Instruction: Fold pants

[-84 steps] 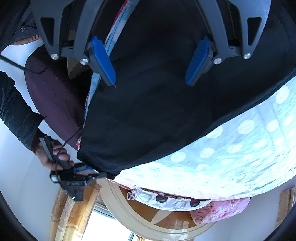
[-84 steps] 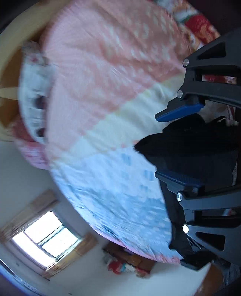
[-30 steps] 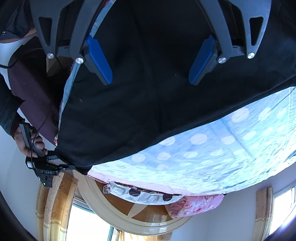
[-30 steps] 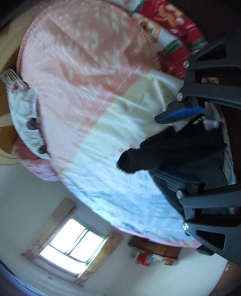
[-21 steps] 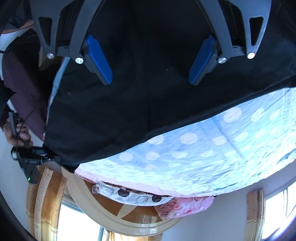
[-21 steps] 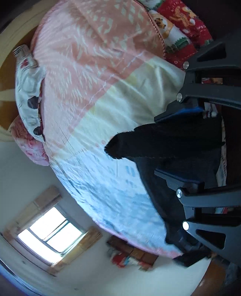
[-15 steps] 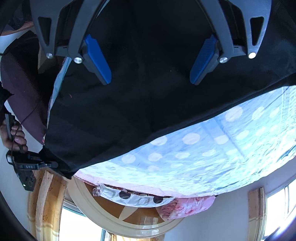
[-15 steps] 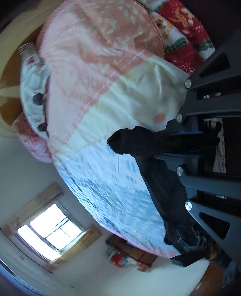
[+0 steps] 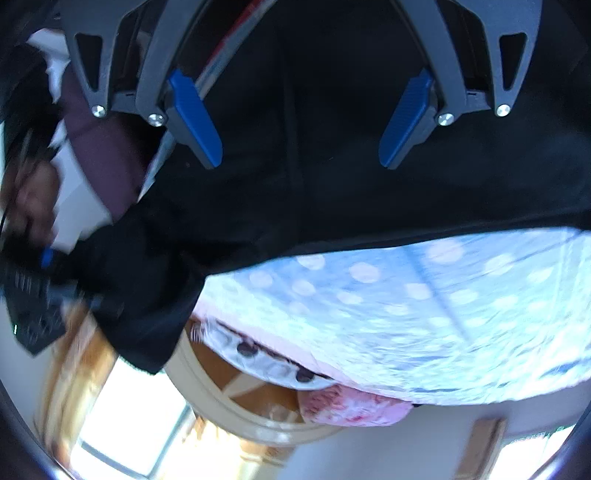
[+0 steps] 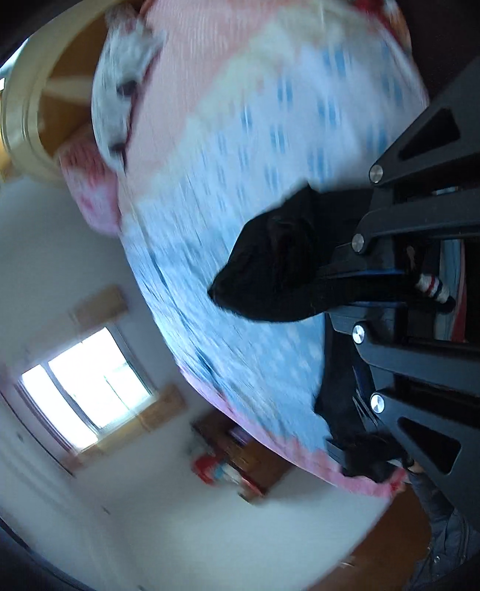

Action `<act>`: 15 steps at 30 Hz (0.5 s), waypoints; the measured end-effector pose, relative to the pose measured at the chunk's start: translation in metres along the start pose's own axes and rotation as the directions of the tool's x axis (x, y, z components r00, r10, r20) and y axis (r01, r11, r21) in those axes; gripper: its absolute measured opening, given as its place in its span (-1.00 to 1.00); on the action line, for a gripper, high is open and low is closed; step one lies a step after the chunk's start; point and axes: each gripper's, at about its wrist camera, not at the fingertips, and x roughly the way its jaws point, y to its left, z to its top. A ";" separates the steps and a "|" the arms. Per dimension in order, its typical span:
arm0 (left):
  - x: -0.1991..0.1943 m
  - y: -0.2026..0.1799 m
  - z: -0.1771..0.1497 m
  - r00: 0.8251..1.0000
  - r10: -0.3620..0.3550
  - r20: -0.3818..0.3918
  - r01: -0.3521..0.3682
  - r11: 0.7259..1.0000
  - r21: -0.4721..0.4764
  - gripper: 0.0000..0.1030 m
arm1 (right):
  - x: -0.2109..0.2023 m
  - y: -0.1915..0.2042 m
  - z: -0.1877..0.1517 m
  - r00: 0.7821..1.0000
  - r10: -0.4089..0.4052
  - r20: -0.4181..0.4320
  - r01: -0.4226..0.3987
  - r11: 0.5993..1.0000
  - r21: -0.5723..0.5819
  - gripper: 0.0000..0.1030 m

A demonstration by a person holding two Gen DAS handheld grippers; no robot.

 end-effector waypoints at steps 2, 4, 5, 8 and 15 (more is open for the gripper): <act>-0.018 0.014 -0.004 0.999 -0.016 0.029 0.017 0.999 -0.047 0.74 | 0.035 0.029 -0.010 0.997 0.026 -0.069 -0.028 0.999 -0.035 -0.83; -0.034 0.026 -0.010 0.998 -0.021 0.055 0.027 0.995 -0.093 0.74 | 0.076 0.060 -0.027 0.990 0.032 -0.135 -0.044 0.995 -0.086 -0.83; -0.041 0.034 -0.013 0.998 -0.020 0.066 0.028 0.993 -0.118 0.74 | 0.090 0.067 -0.034 0.986 0.046 -0.161 -0.061 0.994 -0.088 -0.83; -0.055 0.052 -0.024 0.997 -0.003 0.078 0.016 0.984 -0.176 0.74 | 0.134 0.087 -0.060 0.969 0.067 -0.239 -0.094 0.991 -0.100 -0.82; -0.046 0.055 -0.031 0.997 -0.051 0.058 0.063 0.974 -0.220 0.75 | 0.156 0.092 -0.084 0.930 0.068 -0.361 -0.131 0.980 -0.153 -0.08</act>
